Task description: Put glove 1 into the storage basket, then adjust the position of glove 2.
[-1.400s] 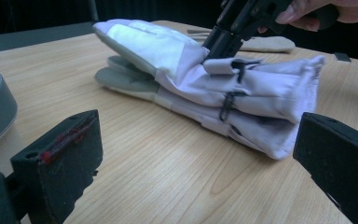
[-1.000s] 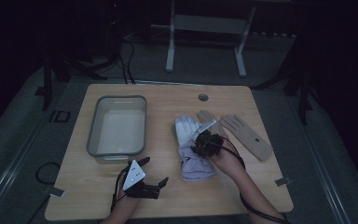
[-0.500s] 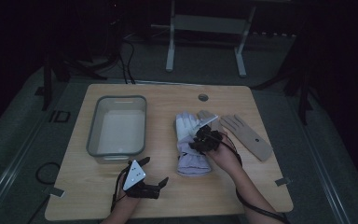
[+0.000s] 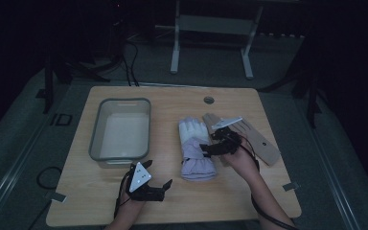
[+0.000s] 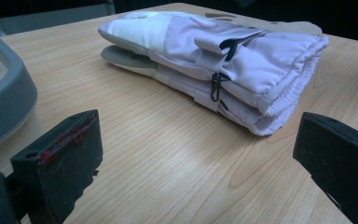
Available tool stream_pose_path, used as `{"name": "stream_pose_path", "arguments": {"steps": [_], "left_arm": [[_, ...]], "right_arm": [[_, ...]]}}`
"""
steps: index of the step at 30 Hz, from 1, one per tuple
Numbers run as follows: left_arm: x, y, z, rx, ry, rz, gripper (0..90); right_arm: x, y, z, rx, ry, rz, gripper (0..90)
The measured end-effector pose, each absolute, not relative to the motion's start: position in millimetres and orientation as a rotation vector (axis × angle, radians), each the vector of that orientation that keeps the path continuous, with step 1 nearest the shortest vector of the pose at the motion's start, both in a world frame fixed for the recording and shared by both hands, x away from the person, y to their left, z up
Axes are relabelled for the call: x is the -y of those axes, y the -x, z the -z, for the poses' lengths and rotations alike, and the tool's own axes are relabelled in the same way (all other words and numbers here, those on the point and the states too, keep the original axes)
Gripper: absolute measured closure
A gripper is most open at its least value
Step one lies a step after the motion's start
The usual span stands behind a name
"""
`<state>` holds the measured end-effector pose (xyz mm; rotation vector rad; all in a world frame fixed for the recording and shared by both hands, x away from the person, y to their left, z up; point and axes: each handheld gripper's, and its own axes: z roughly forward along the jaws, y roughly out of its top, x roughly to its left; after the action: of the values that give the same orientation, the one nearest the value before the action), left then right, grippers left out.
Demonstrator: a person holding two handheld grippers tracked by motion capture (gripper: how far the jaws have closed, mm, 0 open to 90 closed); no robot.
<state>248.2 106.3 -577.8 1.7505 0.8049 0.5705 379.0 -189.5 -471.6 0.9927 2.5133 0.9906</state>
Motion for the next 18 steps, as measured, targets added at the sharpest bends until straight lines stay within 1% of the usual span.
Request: {"name": "stream_pose_path", "arguments": {"steps": [2,4,5,7,9,13,18], "left_arm": [[-106,-248,573,-0.806,-1.742,-0.559,1.5],[-106,-248,568,-0.802,-1.721,-0.549,1.6],[-105,-247,565,-0.799,-1.713,-0.536,1.6],[-103,-247,557,-0.79,-1.716,-0.506,1.7],[-99,-247,549,-0.788,-1.734,-0.488,4.6],[-91,-251,534,-0.801,-1.761,-0.432,4.4],[-76,-266,520,-0.826,-1.804,-0.355,2.2]], "right_arm": [[198,-377,467,-2.491,-1.014,-1.012,24.0],[207,-375,463,-2.47,-1.019,-1.022,16.0],[211,-373,461,-2.465,-1.028,-1.033,13.4],[219,-370,458,-2.466,-1.026,-1.03,12.7],[226,-366,455,-2.457,-1.013,-1.015,12.9],[237,-363,451,-2.404,-0.97,-1.006,15.3],[244,-366,450,-2.379,-0.99,-1.057,15.0]]}}
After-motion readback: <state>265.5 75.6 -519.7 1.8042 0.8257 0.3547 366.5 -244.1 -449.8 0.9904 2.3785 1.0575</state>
